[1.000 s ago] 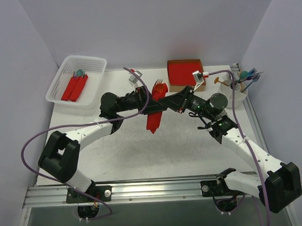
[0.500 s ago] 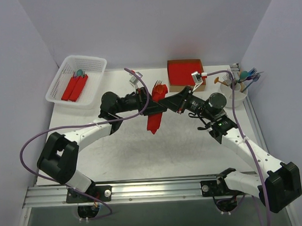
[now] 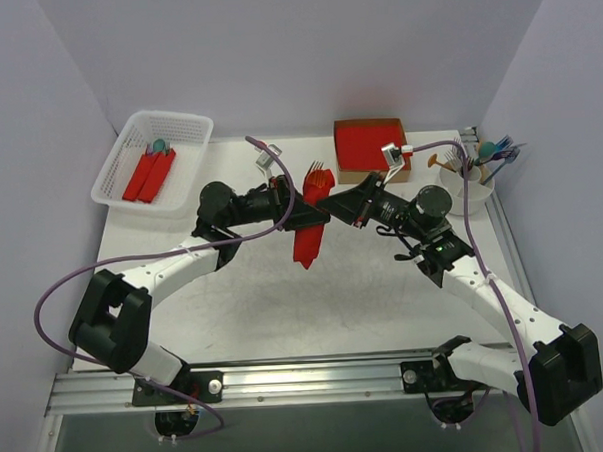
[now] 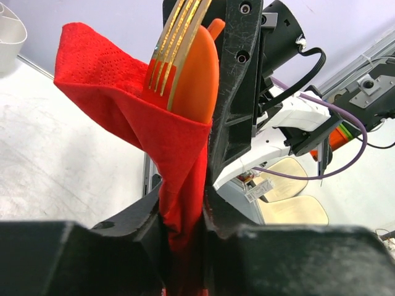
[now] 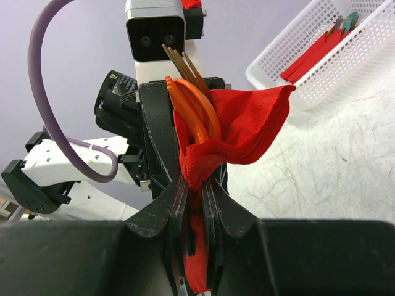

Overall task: Place the utensils on the paper napkin and roll it up
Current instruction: Roll the napkin.

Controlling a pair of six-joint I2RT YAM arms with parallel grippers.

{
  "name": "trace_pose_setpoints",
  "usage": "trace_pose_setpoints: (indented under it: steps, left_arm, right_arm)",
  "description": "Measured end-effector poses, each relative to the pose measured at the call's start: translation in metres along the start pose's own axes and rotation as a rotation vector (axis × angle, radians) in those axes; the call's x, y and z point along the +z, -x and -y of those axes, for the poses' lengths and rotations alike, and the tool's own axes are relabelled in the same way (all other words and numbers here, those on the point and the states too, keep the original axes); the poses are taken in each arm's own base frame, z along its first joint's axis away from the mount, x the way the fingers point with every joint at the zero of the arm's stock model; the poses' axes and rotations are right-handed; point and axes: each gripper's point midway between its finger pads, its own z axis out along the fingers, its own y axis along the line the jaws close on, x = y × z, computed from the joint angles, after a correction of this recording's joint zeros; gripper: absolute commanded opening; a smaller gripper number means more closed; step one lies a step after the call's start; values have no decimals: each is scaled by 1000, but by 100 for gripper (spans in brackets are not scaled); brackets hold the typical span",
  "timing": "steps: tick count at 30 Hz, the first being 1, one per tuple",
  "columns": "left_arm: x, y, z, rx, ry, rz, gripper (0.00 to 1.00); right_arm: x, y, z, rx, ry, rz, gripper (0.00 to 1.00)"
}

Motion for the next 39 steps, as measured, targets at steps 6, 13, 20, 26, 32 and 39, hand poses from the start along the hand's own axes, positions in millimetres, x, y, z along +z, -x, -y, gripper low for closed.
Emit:
trace_pose_setpoints:
  steps: [6, 13, 20, 26, 32, 39]
  left_arm:
    - [0, -1, -2, 4, 10, -5, 33]
    - [-3, -4, -4, 16, 41, -21, 36]
    - [-5, -6, -4, 31, 65, -28, 13]
    - [-6, -7, -7, 29, 79, -32, 2]
    - [-6, -8, -10, 25, 96, -42, 2]
    - [-24, 5, -27, 8, 151, -24, 2]
  right_arm:
    - [0, -1, 2, 2, -7, -5, 0]
    - [0, -2, 2, 4, -10, -7, 0]
    - [0, -2, 2, 4, -10, -8, 0]
    - [-1, -4, 5, 8, -20, -15, 0]
    - [-1, -5, 8, 3, -34, -17, 18]
    - [-1, 2, 12, -6, -55, -2, 63]
